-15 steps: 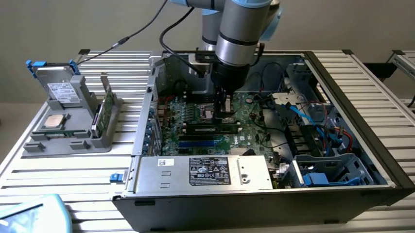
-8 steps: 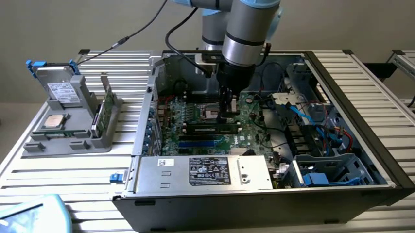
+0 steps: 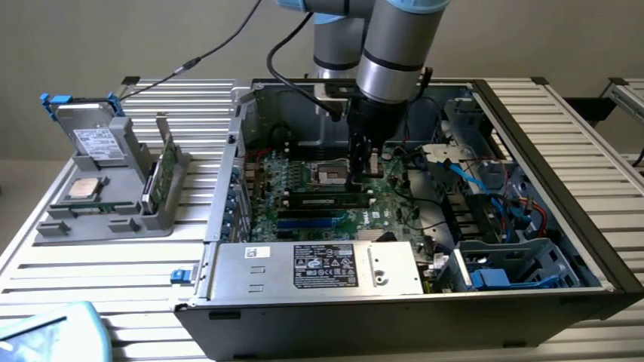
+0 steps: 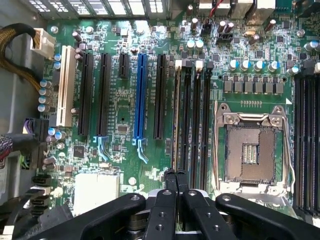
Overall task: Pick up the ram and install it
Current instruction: 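Press down the ram until it locks into place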
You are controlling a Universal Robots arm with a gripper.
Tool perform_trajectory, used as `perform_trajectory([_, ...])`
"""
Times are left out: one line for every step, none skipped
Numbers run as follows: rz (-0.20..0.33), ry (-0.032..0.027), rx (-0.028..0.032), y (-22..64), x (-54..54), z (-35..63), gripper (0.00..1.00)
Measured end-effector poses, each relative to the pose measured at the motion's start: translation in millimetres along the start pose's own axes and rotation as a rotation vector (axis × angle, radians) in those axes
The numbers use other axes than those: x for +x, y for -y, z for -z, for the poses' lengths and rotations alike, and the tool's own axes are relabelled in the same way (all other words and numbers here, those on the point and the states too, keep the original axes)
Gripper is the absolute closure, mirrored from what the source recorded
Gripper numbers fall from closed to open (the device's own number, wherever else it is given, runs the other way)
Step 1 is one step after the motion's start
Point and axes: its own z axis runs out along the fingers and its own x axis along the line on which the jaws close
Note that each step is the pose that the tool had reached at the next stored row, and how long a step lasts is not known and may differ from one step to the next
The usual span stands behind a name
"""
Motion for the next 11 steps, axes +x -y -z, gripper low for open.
perform_trajectory([0.000, 0.0002, -0.0001, 0.0, 0.0, -0.4, 0.90])
perform_trajectory([0.000, 0.0001, -0.0001, 0.1, 0.0, -0.8, 0.90])
perform_trajectory([0.000, -0.0001, -0.0001, 0.1, 0.0, -1.2, 0.90])
perform_trajectory([0.000, -0.0001, -0.0001, 0.2, 0.0, -1.7, 0.90])
perform_trajectory([0.000, -0.0001, -0.0001, 0.3, -0.1, -2.2, 0.90])
perform_trajectory([0.000, 0.0000, -0.0001, 0.4, -0.1, -2.8, 0.90])
perform_trajectory([0.000, -0.0001, -0.0001, 0.5, -0.2, -3.4, 0.90])
perform_trajectory([0.000, -0.0001, -0.0001, 0.6, -0.2, -4.1, 0.90])
perform_trajectory([0.000, -0.0002, -0.0001, 0.7, -0.3, -4.8, 0.90])
perform_trajectory([0.000, -0.0001, -0.0001, 0.8, -0.3, -5.5, 0.90])
perform_trajectory([0.000, -0.0001, -0.0001, 0.9, -0.4, -6.3, 0.90])
